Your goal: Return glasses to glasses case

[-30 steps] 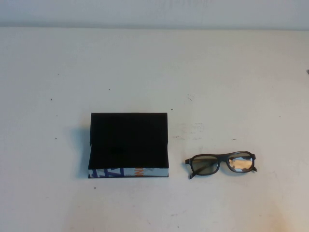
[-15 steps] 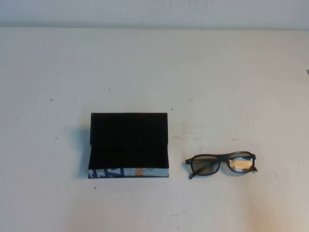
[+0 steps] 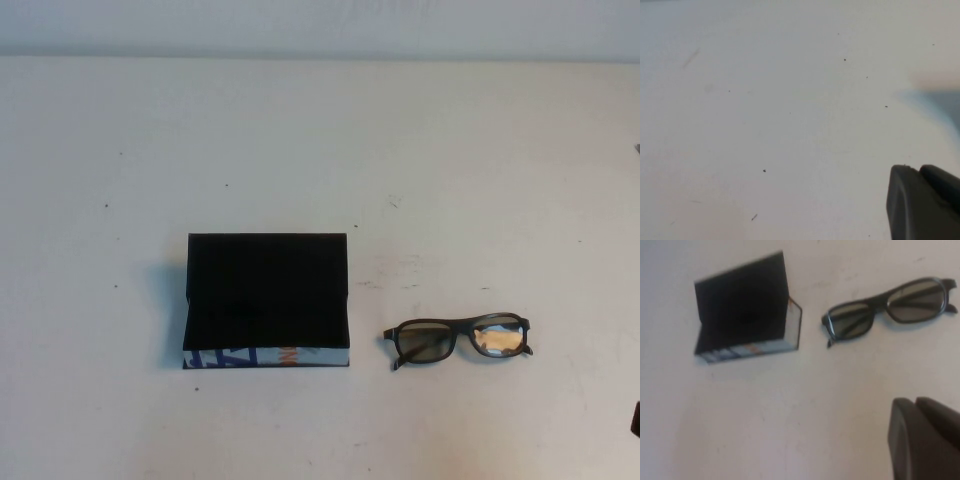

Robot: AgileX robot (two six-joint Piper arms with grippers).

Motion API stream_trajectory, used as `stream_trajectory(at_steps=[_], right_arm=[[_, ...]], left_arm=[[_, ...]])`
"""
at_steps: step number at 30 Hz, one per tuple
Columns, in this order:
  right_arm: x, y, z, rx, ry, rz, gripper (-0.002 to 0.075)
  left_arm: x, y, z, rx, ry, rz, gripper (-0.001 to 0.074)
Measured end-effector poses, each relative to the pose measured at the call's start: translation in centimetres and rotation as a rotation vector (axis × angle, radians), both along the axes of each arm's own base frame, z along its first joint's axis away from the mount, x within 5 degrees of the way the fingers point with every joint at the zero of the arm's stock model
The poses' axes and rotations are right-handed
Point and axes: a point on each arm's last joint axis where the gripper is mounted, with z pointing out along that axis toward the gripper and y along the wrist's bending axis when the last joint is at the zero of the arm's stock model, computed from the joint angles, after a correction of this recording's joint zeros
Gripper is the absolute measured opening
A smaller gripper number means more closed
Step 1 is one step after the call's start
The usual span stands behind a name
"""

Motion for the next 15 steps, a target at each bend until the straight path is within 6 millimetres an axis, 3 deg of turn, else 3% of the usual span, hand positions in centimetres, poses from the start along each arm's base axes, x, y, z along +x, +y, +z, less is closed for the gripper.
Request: stream_trajectory(at_steps=[4,9,15], right_arm=[[2.8,0.2,1.5,-0.168,0.107,0.132,-0.0013],[6.6,0.5,1.6,-0.309,0.209,0.275,-0.0013],[9.6,3.6,1.5,-0.493,0.175,0.567,-0.0013]], left_arm=[[0.0,0.0,0.0,0.0,0.0,0.0,-0.0001],[0.0,0.0,0.0,0.0,0.0,0.0,-0.0001],[0.0,0.0,0.0,0.0,0.0,0.0,-0.0001]])
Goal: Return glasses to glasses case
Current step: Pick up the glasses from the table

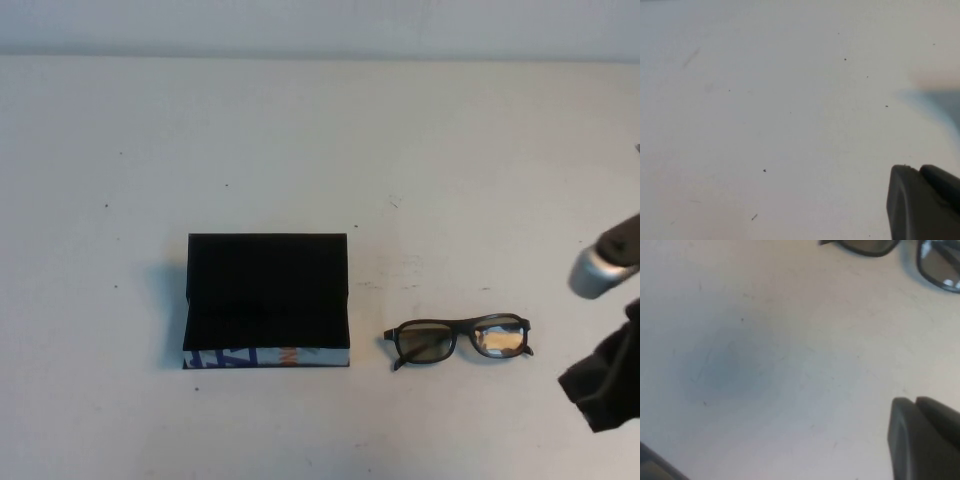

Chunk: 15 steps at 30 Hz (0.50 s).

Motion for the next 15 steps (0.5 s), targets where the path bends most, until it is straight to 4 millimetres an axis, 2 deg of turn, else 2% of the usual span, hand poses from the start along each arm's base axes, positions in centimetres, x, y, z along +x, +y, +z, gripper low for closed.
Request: stream_trajectory(at_steps=[8,11,15], right_arm=[[5.0,4.2,-0.3,-0.189,-0.091,0.427,0.0011],[6.8,5.1,-1.0,-0.245,-0.118,0.606,0.0078],[8.7,6.1,-2.1,-0.284,-0.145,0.767,0.0211]], left_arm=[[0.0,0.0,0.0,0.0,0.0,0.0,-0.0001],[0.0,0.0,0.0,0.0,0.0,0.0,-0.0001],[0.0,0.0,0.0,0.0,0.0,0.0,-0.0001]])
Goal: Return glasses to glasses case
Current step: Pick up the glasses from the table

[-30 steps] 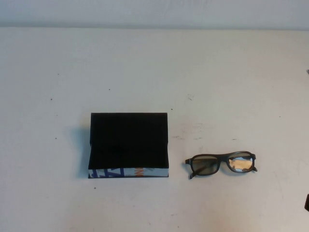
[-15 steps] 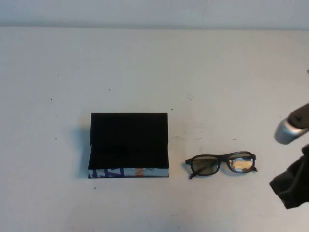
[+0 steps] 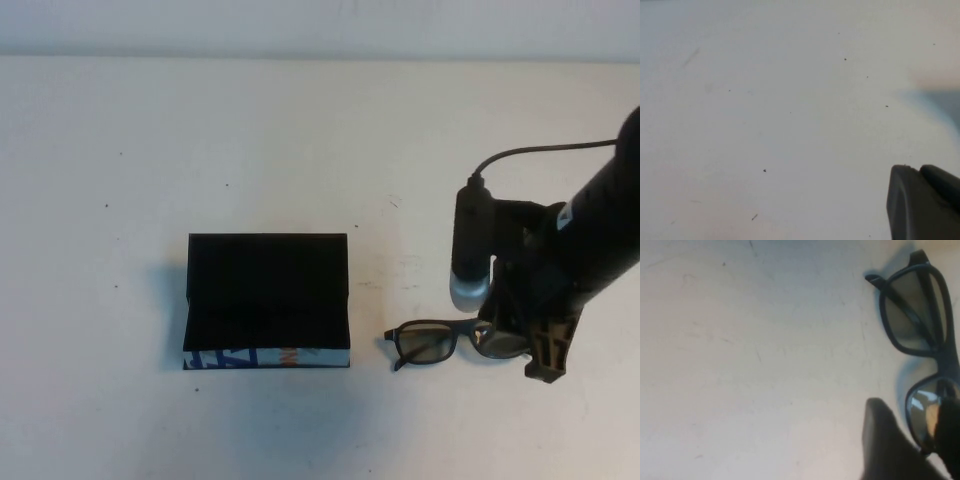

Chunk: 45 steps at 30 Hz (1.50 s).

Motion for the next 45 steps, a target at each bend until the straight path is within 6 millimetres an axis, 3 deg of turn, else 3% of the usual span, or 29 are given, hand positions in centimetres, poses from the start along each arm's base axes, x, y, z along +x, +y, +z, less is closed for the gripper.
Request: stream_trajectory(at_steps=[5,9,18,45], right_arm=[[2.4,1.0,-1.9,-0.027,-0.011,0.089,0.0389],[3.9,1.7,-3.3,-0.044,-0.023,0.157,0.0439],[5.9,2.0,-6.2,-0.108,0.013,0.196,0.045],[7.3,2.0,-9.0,-0.173,-0.011,0.227,0.0451]], left_arm=[[0.0,0.0,0.0,0.0,0.0,0.0,-0.0001],[0.0,0.0,0.0,0.0,0.0,0.0,-0.0001],[0.0,0.0,0.0,0.0,0.0,0.0,-0.0001],[0.0,0.0,0.0,0.0,0.0,0.0,-0.0001]])
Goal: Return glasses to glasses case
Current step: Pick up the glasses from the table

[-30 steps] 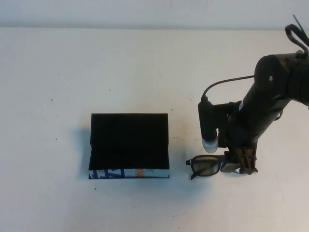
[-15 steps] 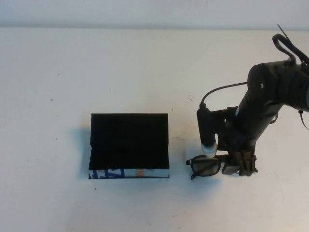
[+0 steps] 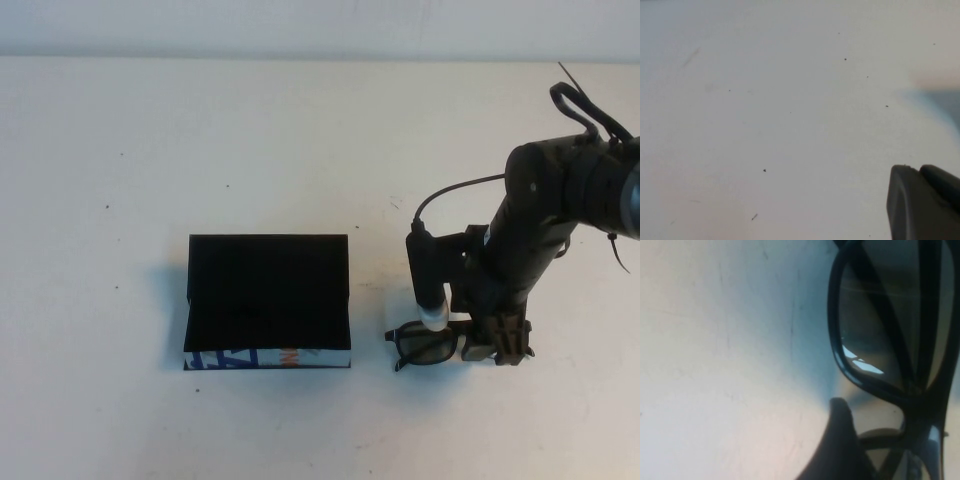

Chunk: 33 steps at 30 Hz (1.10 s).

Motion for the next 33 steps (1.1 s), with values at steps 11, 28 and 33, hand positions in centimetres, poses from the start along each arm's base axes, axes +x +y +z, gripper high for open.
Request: stream_trajectory(at_steps=[11,28,33], right_arm=[[0.2,0.0,-0.3,0.005,-0.012,0.003,0.0446],[0.1,0.3,0.0,-0.003,0.078,0.008,0.0244],[0.1,0.3,0.4,-0.005,0.088,0.012,0.0113]], left_arm=[[0.0,0.0,0.0,0.0,0.0,0.0,-0.0001],[0.0,0.0,0.0,0.0,0.0,0.0,-0.0001],[0.0,0.0,0.0,0.0,0.0,0.0,-0.0001]])
